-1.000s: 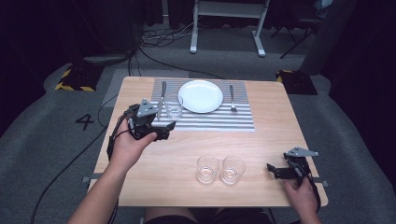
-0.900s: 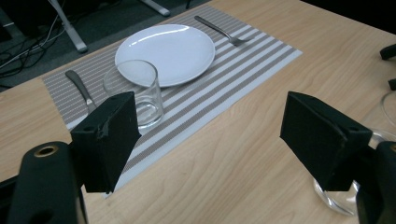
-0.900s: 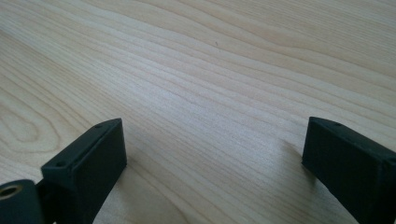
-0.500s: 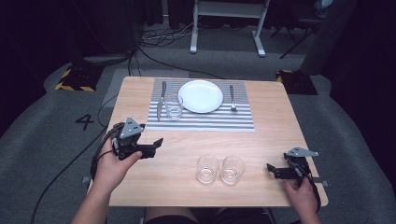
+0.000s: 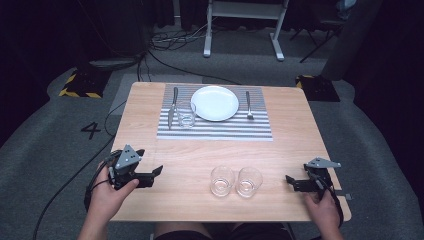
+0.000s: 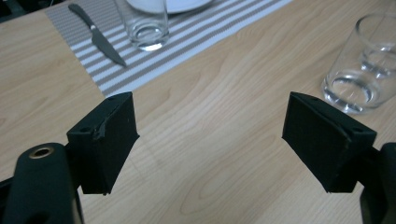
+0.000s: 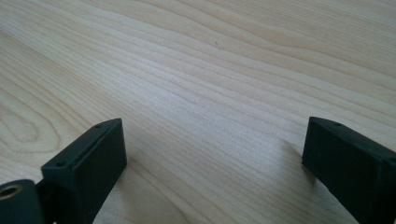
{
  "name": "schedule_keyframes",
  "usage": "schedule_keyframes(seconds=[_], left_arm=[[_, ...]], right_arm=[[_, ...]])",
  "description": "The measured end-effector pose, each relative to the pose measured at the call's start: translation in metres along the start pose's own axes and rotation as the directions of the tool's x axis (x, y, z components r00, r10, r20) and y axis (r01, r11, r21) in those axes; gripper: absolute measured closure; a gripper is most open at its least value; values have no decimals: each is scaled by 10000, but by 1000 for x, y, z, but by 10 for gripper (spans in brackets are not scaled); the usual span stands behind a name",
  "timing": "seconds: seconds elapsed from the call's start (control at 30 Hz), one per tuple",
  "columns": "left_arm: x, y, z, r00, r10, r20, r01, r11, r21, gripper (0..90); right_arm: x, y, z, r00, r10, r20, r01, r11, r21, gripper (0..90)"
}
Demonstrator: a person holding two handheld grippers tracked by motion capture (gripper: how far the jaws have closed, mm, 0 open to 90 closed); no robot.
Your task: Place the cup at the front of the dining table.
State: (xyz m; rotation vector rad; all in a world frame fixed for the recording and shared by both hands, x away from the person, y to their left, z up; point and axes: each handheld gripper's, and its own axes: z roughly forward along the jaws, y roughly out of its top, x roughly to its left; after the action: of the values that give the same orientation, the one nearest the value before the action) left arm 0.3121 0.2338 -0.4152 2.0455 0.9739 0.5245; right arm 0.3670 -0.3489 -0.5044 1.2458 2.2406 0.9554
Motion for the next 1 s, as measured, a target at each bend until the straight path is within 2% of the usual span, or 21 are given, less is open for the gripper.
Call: schedule_keyframes(seconds=[0.17,0.33,0.5,0.6,0.8,0.9,0.93,1.0], left_arm=[[2,-11,5,9993,-355,106,355,9994,6,181],[4,-24,15,9984,-559,-106,566,9938,959,180],[7,-38,27,9955,-942,47,926,9859,1393,180],[7,-43,32,9957,-931,-5,918,9813,1690,180],[8,-57,36,9935,-1140,32,1111,9742,1967,181],[9,-60,36,9941,-1082,-59,1071,9729,2049,181],[9,-62,37,9952,-958,-190,976,9691,2265,181],[10,-63,37,9953,-910,-318,959,9672,2354,181]], right_arm=[[0,0,0,10000,12,-3,-12,10000,5,63],[0,0,0,10000,12,-3,-12,10000,6,63],[0,0,0,10000,-6,1,6,10000,-4,63],[0,0,0,10000,-8,1,8,10000,-2,63],[0,0,0,10000,-7,2,7,10000,-3,63],[0,0,0,10000,-9,3,9,10000,-2,63],[0,0,0,10000,-9,5,9,10000,-3,63],[0,0,0,10000,-5,5,5,10000,-2,64]])
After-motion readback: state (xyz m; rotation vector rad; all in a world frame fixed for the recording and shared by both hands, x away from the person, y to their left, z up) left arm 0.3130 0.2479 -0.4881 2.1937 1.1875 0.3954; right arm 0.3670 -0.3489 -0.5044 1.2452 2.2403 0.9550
